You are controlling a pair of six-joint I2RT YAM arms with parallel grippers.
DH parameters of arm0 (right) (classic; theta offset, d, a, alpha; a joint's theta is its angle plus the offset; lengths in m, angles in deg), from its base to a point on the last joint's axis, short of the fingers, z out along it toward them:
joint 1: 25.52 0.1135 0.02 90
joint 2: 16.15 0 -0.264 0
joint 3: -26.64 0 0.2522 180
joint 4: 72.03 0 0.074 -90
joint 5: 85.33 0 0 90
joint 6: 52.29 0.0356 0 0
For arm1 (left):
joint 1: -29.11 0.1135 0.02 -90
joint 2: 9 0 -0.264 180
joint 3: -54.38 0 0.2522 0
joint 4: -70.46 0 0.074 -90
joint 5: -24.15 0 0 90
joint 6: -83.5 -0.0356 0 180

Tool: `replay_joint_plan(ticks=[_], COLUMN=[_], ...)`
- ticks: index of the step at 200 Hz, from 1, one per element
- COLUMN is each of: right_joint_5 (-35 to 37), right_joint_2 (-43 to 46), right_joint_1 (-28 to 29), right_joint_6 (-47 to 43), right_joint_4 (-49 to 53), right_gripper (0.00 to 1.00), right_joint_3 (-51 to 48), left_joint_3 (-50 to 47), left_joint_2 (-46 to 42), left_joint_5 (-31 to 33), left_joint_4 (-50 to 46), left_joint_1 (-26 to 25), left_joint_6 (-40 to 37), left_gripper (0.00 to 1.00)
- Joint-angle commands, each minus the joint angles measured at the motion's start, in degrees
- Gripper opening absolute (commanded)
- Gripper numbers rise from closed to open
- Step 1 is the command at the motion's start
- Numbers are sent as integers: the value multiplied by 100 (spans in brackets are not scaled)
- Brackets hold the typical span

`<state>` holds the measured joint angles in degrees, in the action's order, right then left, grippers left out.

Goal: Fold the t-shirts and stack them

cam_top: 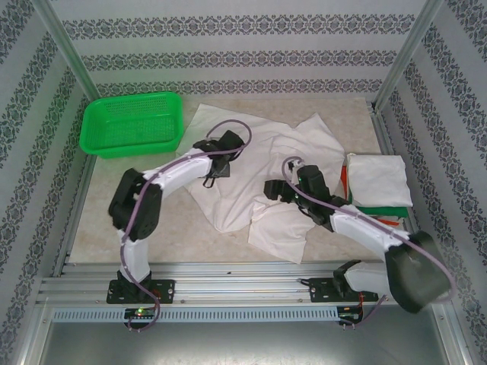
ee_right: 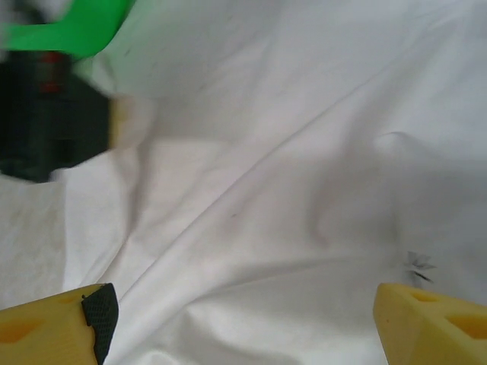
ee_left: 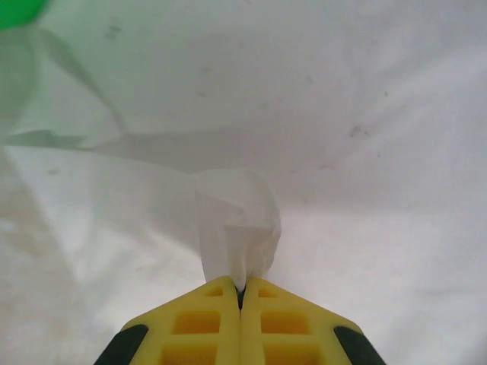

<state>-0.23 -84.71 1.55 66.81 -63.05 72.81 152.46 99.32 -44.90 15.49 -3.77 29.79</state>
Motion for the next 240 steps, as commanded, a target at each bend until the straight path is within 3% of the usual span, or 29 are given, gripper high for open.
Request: replay_joint_plan(ticks=[1,30,62,92,122,159,199,240], right_joint_5=[1401,879,-72,-224,-349,-607,-1015,-1183], right_joint_2=[542,396,-1046,-2160,-3062,-4019,-5118,-5721], right_joint_1=[-64,-627,-675,-492,-780,-1289,-1754,-1819], right_joint_6=[315,360,131,268,352,621,724,358], right_joint_4=[1238,1510,1217,682,904,1234,1798,2189], right_gripper=[86,82,79,76,76,74,74,77], right_joint_3=[-107,-36,729,1225,2008,3005,4481,6022], left_joint_3=[-732,-1923,-3372,-4389,-5191,-5381,-5063,-4824], left_joint_2=[-841,-1862,-2945,-3617,-4029,-3560,-2807,-2304], left_joint_5=[416,506,406,402,287,-538,-1017,-1229], left_joint_4=[318,628,992,1160,1571,2482,3064,3536], left_joint_1=[128,232,324,465,776,1295,1345,1367], left_joint_6=[366,902,1819,2758,3280,3186,3086,3021], left_gripper=[0,0,0,0,0,0,0,0])
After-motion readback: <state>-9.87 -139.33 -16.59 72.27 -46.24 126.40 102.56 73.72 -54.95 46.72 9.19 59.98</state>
